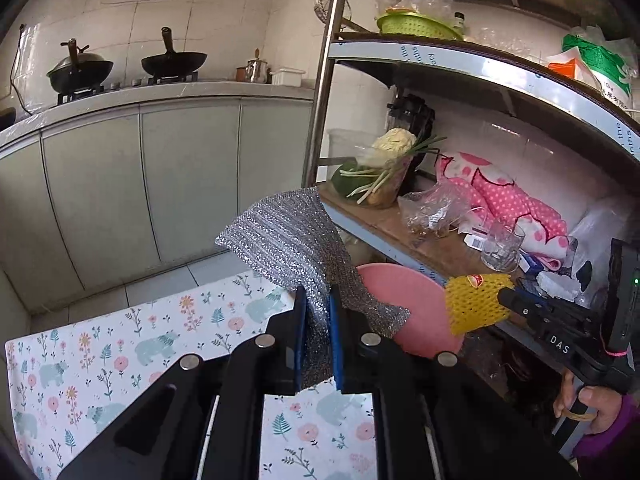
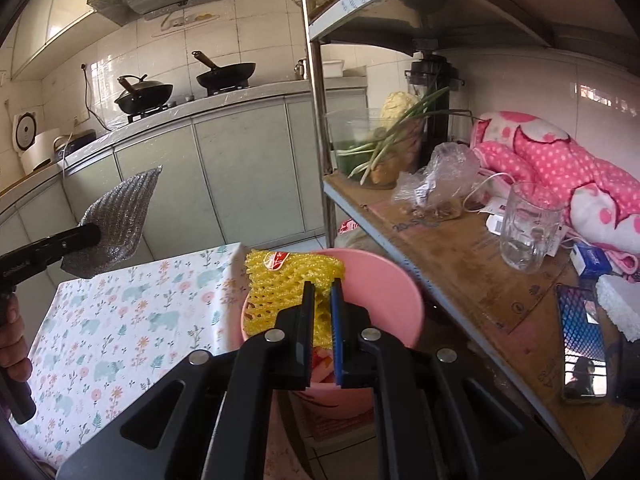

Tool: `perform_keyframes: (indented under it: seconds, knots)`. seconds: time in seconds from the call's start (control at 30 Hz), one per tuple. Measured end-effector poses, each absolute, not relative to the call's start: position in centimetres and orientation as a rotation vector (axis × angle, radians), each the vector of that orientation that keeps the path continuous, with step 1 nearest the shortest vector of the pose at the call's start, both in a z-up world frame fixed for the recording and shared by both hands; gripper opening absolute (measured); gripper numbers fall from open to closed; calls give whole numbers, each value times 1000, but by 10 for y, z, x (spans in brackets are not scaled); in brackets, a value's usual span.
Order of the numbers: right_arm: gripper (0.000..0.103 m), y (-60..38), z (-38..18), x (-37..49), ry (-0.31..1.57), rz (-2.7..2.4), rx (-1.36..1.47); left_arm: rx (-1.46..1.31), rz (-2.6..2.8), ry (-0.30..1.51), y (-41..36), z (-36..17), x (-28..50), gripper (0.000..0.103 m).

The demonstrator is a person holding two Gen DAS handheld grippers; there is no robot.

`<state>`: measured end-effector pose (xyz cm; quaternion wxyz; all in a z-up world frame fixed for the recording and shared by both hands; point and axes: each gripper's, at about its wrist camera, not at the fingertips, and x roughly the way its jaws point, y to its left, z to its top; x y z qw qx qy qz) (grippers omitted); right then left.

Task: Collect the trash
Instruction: 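Lift both held items and carry them over the pink bucket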

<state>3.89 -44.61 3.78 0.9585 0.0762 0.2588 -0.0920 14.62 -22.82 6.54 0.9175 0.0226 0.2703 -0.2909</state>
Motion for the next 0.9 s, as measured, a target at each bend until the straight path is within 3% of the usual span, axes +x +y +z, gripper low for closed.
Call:
perform_keyframes:
  seconds: [0.33, 0.9]
  knots:
    - [8, -451, 46, 45, 506, -242, 85, 105, -656, 494, -269, 73, 143, 10]
    - [8, -468, 17, 78, 575, -295, 72, 172, -704, 561, -324, 38, 175, 10]
